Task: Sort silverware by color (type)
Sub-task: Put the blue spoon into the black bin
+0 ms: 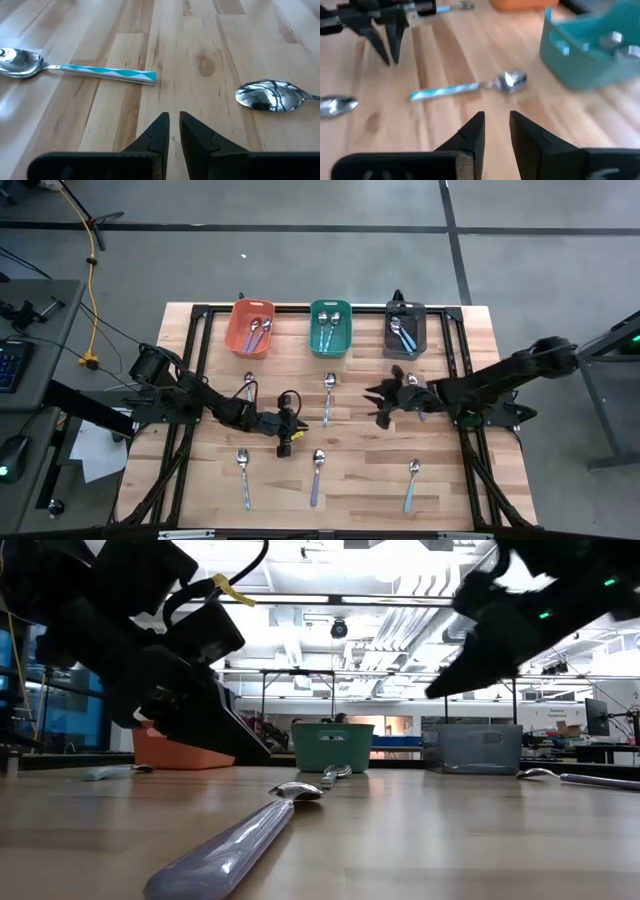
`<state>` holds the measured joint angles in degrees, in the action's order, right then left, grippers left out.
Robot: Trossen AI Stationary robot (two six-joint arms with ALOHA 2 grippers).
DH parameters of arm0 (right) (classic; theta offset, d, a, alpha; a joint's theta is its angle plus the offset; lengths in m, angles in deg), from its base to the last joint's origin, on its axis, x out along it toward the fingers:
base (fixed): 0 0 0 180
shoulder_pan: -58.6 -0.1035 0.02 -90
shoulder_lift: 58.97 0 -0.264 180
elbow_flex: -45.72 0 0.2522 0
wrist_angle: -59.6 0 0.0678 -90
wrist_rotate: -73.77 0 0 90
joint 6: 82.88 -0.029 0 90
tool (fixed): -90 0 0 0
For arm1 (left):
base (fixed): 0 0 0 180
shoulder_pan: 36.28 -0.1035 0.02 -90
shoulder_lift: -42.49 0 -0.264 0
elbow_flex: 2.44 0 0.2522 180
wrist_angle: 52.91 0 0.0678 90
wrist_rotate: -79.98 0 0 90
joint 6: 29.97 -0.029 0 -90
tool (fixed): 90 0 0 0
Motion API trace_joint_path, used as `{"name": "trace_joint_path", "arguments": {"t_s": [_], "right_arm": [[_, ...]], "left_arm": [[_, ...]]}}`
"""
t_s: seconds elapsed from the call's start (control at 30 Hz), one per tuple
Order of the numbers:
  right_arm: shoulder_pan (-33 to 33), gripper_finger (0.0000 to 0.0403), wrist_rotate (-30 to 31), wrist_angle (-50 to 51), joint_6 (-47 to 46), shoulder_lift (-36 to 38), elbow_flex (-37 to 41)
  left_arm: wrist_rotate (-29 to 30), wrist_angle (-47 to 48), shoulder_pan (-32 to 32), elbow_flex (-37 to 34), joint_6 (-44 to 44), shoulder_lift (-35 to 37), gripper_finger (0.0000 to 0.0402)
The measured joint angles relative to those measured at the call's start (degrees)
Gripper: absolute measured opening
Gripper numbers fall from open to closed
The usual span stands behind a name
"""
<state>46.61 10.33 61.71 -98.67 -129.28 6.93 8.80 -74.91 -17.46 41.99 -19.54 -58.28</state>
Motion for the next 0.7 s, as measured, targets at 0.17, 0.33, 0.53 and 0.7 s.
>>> {"name": "trace_joint_path", "arguments": {"t_s": [0.17,0.33,0.53,0.7], "right_arm": [[-5.71,0.0074,7.17,13.03,-11.87,3.48,0.0],[-10.64,0.0074,9.82,24.99,-25.75,3.58,0.0],[-18.04,0.0074,1.55,34.7,-39.3,3.56,-3.5],[-26.1,0.0076,-5.22,39.46,-49.03,2.99,-7.9]], "left_arm": [[2.68,0.0,0.68,0.0,0.0,0.0,0.0036],[2.89,0.39,0.76,0.0,1.44,0.0,0.0036],[2.35,2.47,0.77,0.0,3.95,0.0,0.0036],[1.95,2.55,1.34,0.0,4.5,0.0,0.0036]]}}
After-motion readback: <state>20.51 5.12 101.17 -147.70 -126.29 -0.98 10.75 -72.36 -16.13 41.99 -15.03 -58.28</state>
